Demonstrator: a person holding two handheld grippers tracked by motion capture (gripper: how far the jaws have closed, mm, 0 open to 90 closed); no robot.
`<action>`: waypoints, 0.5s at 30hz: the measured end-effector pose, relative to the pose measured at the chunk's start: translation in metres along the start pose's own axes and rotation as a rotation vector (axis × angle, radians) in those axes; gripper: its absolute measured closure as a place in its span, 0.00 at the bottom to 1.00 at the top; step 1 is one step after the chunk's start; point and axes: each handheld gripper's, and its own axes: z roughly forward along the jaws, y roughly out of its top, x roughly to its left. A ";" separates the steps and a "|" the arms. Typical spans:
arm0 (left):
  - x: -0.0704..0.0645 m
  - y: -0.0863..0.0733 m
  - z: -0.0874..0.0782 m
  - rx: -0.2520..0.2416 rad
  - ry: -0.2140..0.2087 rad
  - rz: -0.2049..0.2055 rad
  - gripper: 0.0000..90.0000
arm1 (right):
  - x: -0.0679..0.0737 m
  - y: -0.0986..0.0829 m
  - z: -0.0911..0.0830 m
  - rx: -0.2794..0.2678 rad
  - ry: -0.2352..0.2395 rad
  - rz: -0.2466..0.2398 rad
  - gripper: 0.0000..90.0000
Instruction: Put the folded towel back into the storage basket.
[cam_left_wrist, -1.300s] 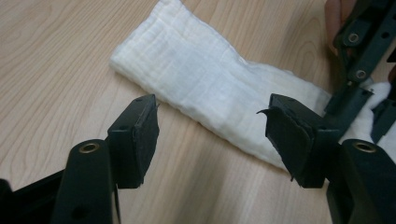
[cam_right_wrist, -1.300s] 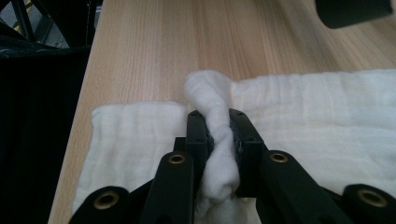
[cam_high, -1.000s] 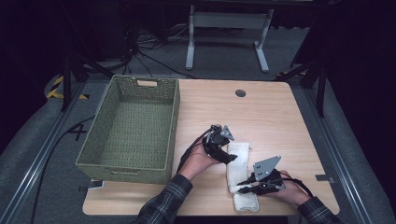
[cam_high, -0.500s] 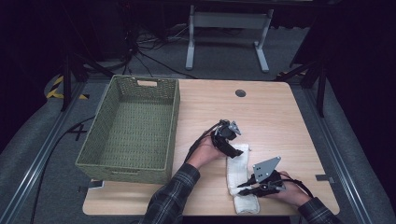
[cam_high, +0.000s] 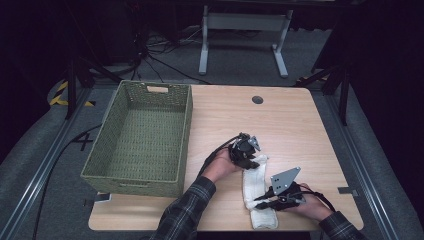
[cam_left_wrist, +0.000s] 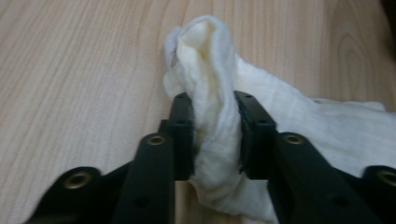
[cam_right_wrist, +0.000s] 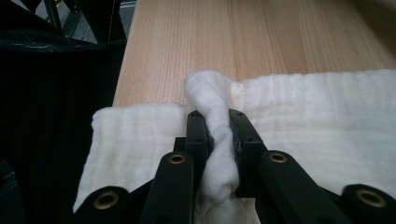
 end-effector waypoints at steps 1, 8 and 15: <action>-0.001 0.001 0.000 0.002 -0.001 -0.006 0.87 | 0.000 0.000 0.000 -0.001 0.001 0.000 0.90; -0.005 0.003 -0.005 0.022 0.020 0.002 0.91 | -0.004 0.000 -0.002 -0.021 0.024 0.043 0.90; -0.010 0.007 -0.023 -0.008 0.038 0.006 0.91 | -0.006 0.006 -0.008 -0.046 0.017 0.061 0.90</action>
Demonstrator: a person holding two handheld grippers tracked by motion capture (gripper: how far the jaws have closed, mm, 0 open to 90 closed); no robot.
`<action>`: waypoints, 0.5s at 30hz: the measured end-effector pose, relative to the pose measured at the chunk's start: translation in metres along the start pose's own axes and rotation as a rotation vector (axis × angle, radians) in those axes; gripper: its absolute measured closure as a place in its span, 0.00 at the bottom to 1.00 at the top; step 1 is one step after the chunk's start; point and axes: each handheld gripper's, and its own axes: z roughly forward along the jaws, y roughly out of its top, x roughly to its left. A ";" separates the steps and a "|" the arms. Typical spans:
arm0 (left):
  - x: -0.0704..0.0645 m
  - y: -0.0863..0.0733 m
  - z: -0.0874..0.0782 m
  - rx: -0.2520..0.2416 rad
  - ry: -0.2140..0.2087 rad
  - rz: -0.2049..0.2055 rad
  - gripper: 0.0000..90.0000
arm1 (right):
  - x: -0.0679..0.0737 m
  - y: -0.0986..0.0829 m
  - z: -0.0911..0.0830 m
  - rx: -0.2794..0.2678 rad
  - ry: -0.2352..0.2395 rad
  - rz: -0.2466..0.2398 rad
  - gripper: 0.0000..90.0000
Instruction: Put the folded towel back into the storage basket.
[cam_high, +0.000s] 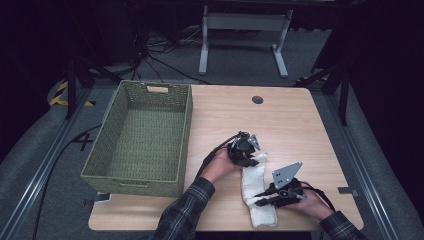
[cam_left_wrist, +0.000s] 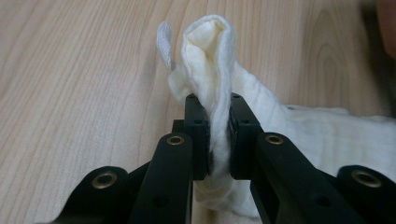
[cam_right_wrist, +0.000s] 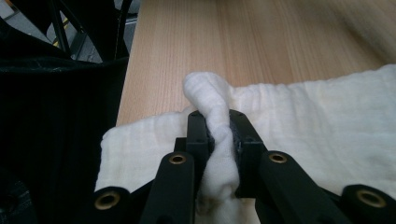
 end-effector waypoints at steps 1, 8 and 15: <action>-0.001 0.001 -0.002 -0.007 0.003 0.000 0.91 | -0.002 0.003 -0.002 -0.007 -0.002 0.001 0.90; -0.010 0.013 -0.030 -0.013 0.041 0.021 0.91 | -0.010 0.020 -0.011 -0.034 -0.030 -0.002 0.90; -0.014 0.029 -0.057 -0.003 0.094 0.024 0.91 | -0.018 0.038 -0.027 -0.070 -0.047 -0.011 0.90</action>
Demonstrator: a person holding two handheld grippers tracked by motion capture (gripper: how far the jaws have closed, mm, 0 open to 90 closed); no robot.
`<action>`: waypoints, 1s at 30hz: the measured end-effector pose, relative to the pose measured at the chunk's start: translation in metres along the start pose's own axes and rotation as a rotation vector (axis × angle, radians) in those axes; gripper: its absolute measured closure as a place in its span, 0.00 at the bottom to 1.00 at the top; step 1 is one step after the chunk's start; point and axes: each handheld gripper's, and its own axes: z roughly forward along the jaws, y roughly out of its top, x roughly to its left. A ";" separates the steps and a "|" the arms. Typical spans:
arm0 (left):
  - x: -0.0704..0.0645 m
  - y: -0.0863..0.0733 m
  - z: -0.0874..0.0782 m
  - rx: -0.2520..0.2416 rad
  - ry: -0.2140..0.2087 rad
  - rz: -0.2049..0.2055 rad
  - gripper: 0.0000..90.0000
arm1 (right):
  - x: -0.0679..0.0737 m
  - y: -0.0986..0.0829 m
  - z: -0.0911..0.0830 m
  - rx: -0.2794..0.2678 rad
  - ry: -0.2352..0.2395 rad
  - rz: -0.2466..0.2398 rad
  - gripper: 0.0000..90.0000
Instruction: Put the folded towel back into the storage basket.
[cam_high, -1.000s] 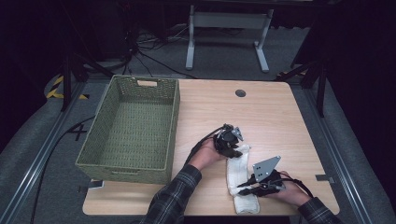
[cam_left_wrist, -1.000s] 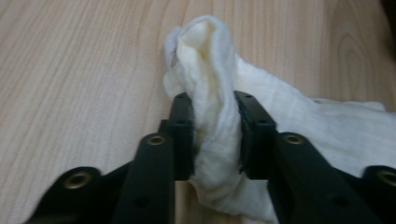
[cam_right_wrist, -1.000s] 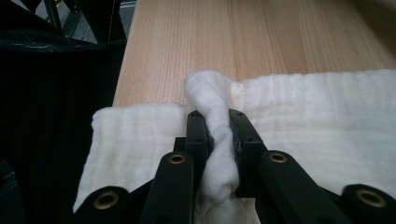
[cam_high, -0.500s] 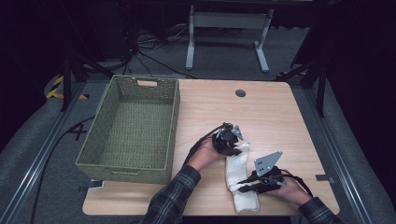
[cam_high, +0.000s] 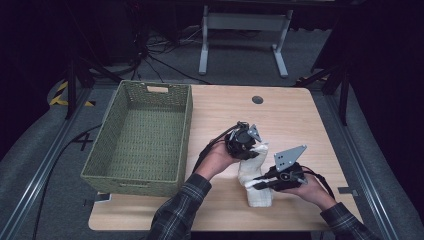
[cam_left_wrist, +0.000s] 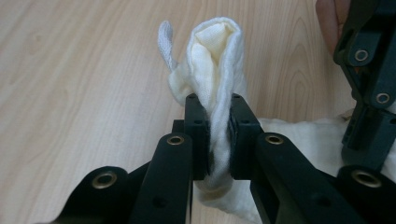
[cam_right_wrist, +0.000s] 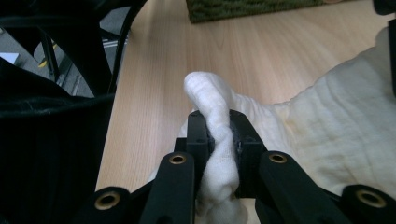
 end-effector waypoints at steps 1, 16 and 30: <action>0.000 0.002 -0.003 0.009 0.017 -0.005 0.91 | -0.001 0.003 -0.002 -0.001 -0.007 -0.006 0.90; 0.010 0.018 -0.052 -0.011 0.037 -0.013 0.91 | -0.009 0.053 -0.023 -0.015 -0.045 -0.061 0.90; 0.027 0.010 -0.102 -0.050 0.023 -0.033 0.91 | -0.015 0.105 -0.014 -0.041 -0.037 -0.103 0.90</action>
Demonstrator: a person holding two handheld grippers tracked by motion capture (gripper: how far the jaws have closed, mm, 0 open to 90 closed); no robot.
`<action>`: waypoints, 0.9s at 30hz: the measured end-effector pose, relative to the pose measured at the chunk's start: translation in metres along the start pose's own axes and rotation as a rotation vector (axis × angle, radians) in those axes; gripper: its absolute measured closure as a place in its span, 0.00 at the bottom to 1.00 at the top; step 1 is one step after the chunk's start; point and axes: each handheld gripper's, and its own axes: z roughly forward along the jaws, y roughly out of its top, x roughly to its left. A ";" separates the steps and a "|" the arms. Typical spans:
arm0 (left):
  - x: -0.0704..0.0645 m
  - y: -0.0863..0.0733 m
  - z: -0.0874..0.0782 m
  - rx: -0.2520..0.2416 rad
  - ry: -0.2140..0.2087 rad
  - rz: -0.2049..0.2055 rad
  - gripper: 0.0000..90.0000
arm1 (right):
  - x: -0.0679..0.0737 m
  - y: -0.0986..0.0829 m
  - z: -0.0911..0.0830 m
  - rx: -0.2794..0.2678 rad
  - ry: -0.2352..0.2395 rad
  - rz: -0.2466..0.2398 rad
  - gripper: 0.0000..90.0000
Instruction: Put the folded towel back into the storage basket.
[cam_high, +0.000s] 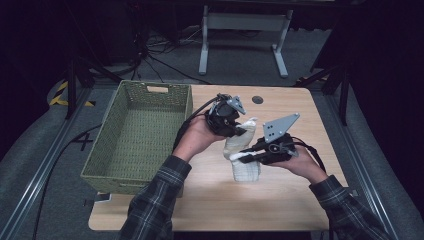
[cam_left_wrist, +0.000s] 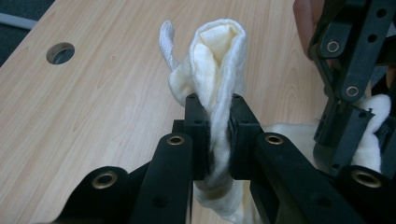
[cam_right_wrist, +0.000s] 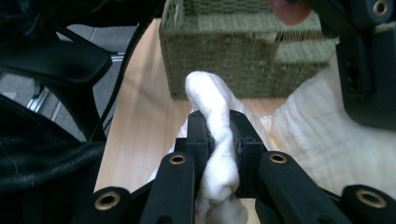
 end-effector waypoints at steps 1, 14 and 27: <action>0.003 -0.001 -0.007 -0.001 0.001 0.001 0.91 | -0.001 0.005 0.002 -0.002 0.000 -0.002 0.90; 0.040 -0.039 -0.081 -0.023 0.027 0.034 0.91 | -0.014 0.082 0.051 -0.022 -0.024 -0.033 0.90; 0.070 -0.094 -0.120 -0.065 0.043 0.009 0.91 | -0.024 0.133 0.118 -0.016 -0.006 -0.046 0.90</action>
